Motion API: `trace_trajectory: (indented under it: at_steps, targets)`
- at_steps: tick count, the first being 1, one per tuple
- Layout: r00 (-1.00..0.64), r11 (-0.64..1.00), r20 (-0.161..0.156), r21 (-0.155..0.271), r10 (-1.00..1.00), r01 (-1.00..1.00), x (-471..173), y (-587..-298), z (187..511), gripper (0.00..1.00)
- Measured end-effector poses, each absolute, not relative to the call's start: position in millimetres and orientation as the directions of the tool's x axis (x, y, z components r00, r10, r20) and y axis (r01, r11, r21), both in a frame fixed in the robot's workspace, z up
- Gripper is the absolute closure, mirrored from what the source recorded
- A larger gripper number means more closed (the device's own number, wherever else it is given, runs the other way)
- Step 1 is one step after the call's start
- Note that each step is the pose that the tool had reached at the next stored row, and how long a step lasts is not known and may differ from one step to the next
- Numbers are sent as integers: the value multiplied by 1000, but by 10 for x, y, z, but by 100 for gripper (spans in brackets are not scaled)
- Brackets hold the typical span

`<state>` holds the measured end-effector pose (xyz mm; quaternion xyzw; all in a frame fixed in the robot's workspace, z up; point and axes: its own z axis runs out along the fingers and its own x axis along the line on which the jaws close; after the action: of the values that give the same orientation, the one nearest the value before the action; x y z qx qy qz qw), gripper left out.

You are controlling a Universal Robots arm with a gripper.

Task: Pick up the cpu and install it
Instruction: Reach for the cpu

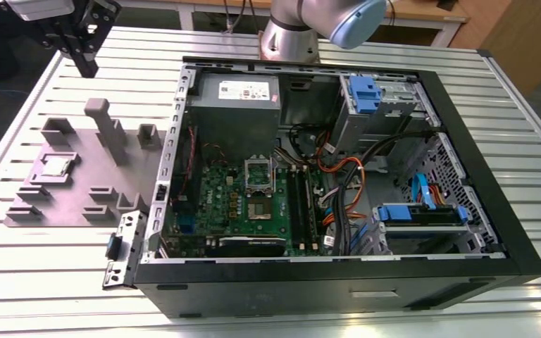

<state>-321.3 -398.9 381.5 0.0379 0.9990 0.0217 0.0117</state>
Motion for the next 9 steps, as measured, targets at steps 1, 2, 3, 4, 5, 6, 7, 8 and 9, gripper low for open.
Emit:
trace_trajectory:
  at_steps: [1,2,3,4,5,6,7,8,9]
  targets:
    - [-997,996,-22,44,76,75,-3213,-3989,3816,89]
    - [-997,996,-22,44,76,75,-3213,-3989,3815,89]
    - [-997,996,-22,44,76,75,-3213,-3989,3815,89]
    - [-997,996,-22,44,76,75,-3213,-3989,3815,89]
    - [-997,996,-22,44,76,75,-3217,-3989,3813,89]
    - [-997,996,-22,44,76,75,-3228,-3989,3810,89]
    - [-997,996,-22,44,76,75,-3229,-3989,3810,89]
    - [-997,996,-22,44,76,75,-3230,-3989,3810,89]
    - [-997,996,-22,44,76,75,-3233,-3990,3810,89]
